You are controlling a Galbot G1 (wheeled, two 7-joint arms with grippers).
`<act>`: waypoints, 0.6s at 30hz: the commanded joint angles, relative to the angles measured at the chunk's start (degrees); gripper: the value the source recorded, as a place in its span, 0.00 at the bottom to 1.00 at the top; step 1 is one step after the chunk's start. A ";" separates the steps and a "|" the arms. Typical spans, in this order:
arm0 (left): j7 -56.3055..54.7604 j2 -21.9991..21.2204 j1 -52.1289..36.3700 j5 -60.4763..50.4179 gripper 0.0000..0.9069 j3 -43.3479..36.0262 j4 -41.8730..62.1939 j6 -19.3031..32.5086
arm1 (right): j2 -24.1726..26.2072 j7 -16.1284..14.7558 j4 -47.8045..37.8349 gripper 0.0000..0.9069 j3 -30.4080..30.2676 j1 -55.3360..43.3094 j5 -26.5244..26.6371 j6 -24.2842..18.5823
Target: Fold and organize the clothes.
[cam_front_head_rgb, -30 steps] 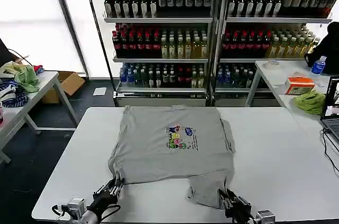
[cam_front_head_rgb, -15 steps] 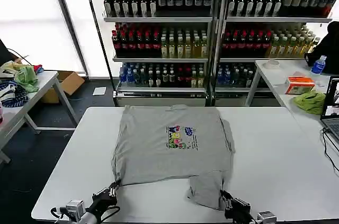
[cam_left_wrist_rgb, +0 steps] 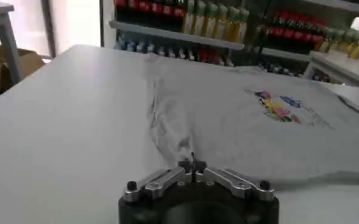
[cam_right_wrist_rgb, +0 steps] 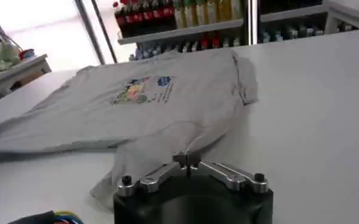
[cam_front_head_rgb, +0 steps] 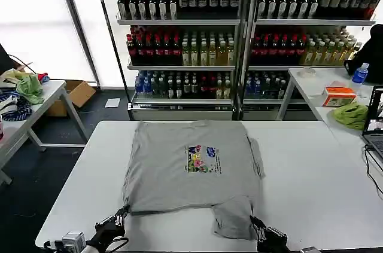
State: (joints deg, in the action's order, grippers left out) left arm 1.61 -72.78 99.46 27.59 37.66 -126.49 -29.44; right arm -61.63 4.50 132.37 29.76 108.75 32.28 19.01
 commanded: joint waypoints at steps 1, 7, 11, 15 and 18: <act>0.17 -0.32 5.22 -0.35 0.01 3.23 -5.03 -1.21 | 0.48 -0.23 1.94 0.00 0.82 4.40 0.03 -0.91; 0.58 -0.20 5.22 -0.54 0.01 3.90 -6.30 -1.76 | 0.35 -0.44 2.02 0.00 -0.01 4.00 0.22 -1.11; 0.77 0.28 2.71 -0.44 0.01 3.89 -5.56 -2.04 | -0.67 0.23 0.55 0.00 -1.70 0.04 0.24 -2.57; 0.93 1.75 -1.15 -0.22 0.01 3.16 -4.38 -2.60 | -2.29 1.69 -1.19 0.00 -3.61 -5.72 0.67 -3.08; 0.73 2.58 -3.98 0.25 0.01 2.76 -3.58 -3.48 | -3.12 2.64 -1.81 0.00 -4.56 -9.05 1.08 -3.79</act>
State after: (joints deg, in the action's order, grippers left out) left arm 2.35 -71.74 101.30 27.42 40.52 -130.68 -31.58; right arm -63.56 5.93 131.68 26.88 105.93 33.10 16.19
